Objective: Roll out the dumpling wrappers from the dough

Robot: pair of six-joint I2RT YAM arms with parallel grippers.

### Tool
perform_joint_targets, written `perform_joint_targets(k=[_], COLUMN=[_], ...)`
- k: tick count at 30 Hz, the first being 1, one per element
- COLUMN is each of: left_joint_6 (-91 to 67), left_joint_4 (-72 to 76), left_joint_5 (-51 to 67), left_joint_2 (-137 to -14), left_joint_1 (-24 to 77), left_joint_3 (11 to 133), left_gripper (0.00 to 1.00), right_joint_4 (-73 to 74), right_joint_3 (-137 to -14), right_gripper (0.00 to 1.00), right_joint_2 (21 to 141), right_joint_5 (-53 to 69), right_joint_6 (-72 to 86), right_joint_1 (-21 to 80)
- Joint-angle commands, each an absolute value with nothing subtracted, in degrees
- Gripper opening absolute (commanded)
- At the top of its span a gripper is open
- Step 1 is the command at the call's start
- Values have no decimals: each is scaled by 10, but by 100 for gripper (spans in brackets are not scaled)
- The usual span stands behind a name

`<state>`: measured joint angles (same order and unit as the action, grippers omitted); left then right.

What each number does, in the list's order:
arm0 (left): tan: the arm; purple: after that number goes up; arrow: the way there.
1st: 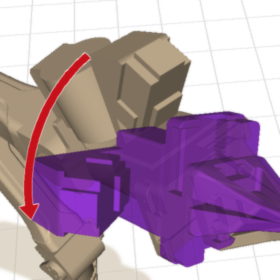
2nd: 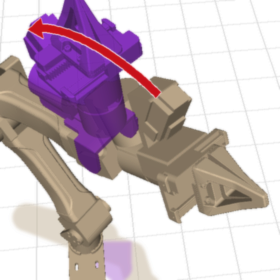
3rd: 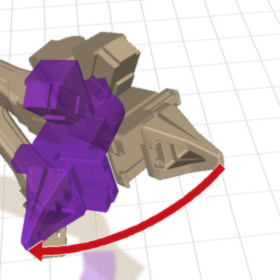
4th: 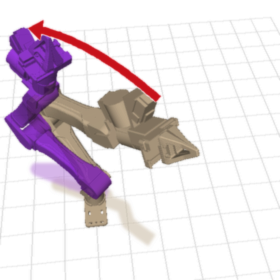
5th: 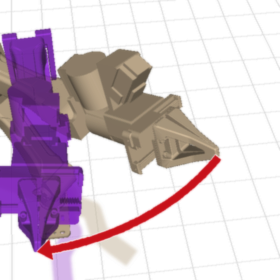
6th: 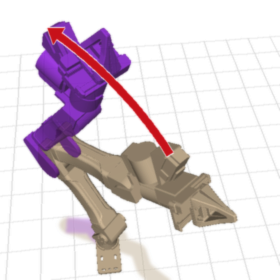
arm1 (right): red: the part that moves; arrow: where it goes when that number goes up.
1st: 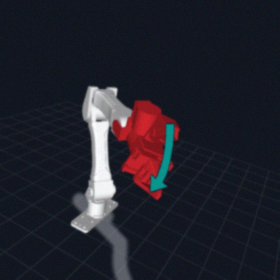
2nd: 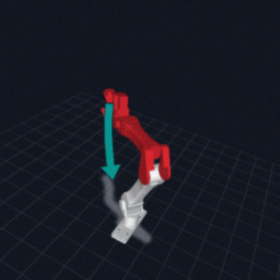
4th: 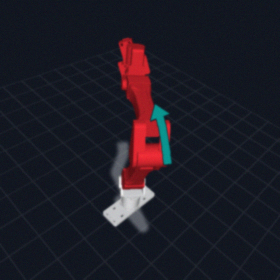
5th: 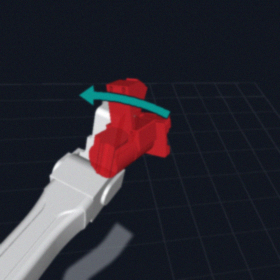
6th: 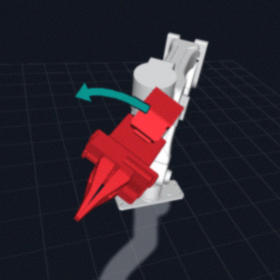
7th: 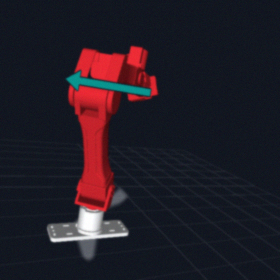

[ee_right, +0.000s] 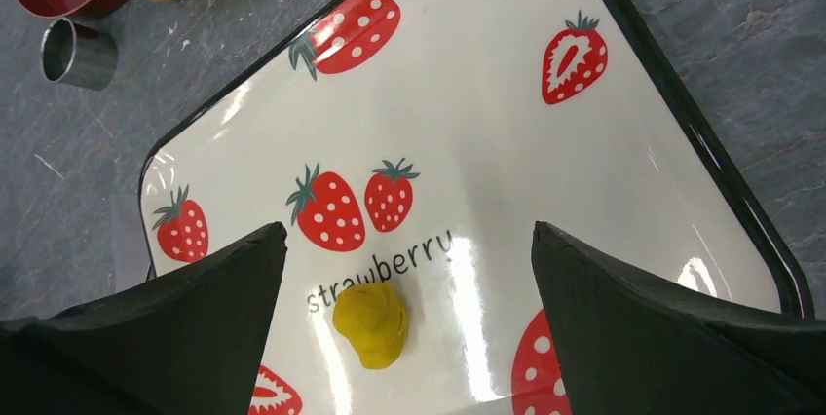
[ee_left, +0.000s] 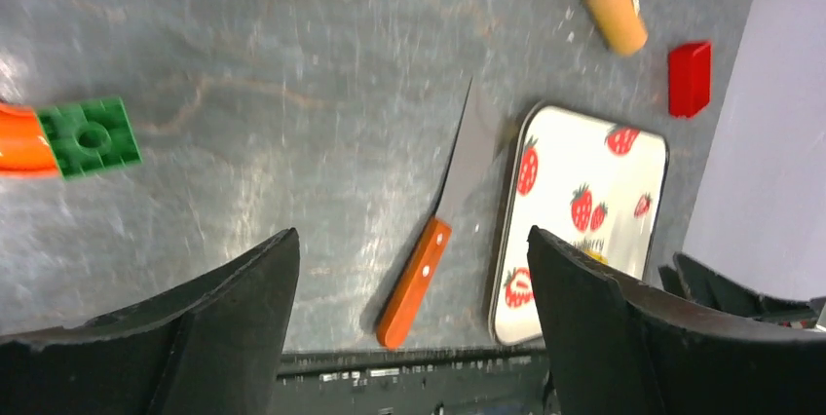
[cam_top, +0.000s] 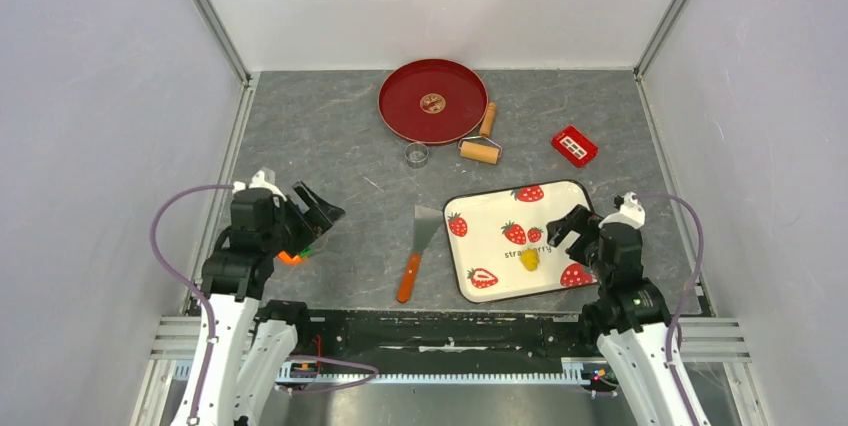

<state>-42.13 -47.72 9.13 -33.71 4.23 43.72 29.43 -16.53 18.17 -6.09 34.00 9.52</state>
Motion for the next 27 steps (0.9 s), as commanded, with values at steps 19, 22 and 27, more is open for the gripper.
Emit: perform_joint_targets(k=[19, 22, 27], left_joint_6=[-379, -362, -327], left_joint_4=[-440, -439, -439], left_joint_5=[334, 349, 407], left_joint_2=[-410, -416, -449], left_joint_1=[40, 40, 42], left_joint_3=[374, 378, 401], left_gripper=[92, 90, 88], right_joint_4=[471, 443, 455], right_joint_3=[-326, -307, -295], right_gripper=[98, 98, 98], right_joint_2=[303, 287, 276], right_joint_5=[77, 97, 73], right_joint_6=[256, 247, 240], right_joint_1=[96, 96, 96])
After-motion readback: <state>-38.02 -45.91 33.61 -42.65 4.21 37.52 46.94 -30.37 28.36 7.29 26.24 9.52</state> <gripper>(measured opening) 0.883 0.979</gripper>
